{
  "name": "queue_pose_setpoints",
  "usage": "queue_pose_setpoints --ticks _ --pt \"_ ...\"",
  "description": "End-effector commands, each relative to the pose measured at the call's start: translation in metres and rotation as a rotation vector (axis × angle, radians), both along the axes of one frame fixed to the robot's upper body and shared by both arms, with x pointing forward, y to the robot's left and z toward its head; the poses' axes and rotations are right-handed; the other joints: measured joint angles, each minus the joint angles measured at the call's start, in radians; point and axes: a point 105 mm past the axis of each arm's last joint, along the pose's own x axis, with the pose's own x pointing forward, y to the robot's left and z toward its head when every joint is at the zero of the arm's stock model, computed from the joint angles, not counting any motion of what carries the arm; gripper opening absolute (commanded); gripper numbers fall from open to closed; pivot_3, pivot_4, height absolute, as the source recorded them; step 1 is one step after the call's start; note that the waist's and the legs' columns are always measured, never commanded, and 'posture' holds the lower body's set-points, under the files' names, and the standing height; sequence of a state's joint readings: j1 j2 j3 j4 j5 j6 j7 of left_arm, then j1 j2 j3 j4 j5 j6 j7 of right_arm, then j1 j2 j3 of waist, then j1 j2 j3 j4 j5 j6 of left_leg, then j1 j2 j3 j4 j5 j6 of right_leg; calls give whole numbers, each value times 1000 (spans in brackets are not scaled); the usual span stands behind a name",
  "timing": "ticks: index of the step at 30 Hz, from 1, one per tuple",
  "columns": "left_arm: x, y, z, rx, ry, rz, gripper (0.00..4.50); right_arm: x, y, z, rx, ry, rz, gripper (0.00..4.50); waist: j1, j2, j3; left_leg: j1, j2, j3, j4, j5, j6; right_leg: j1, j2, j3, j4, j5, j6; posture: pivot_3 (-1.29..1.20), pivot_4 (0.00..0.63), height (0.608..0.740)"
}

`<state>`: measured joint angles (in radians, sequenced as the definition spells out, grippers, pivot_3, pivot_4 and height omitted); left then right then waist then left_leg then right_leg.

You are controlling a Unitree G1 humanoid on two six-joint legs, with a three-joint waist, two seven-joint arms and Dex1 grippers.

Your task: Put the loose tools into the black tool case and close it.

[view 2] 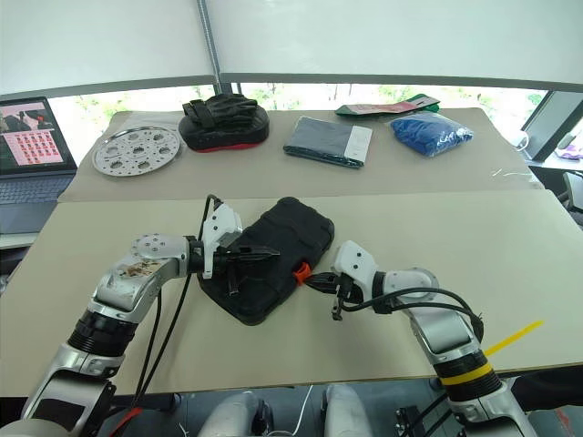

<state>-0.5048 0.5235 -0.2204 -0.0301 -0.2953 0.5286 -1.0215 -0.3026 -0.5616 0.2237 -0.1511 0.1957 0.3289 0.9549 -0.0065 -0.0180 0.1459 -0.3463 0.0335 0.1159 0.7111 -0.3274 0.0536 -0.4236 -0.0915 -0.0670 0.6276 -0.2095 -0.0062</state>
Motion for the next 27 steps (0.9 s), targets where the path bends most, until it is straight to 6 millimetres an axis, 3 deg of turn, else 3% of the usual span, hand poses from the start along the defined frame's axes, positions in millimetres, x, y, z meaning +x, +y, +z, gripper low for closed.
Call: queue_pose_setpoints --ticks 1,22,27 --pt "-15 5 -54 114 212 13 17 6 8 17 27 -87 18 0 -3 0 -1 0 0 0 0 0 0 0 0 0 0 0 0 0 150 740" --pt "-15 6 -59 107 229 38 17 8 25 10 23 0 50 0 -9 1 -6 2 1 0 -1 0 0 0 0 1 1 0 -1 0 150 740" --pt "-14 6 -59 107 231 39 17 11 29 19 51 -64 51 0 -8 1 -6 2 1 0 -1 0 0 0 0 1 1 0 -1 0 150 740"
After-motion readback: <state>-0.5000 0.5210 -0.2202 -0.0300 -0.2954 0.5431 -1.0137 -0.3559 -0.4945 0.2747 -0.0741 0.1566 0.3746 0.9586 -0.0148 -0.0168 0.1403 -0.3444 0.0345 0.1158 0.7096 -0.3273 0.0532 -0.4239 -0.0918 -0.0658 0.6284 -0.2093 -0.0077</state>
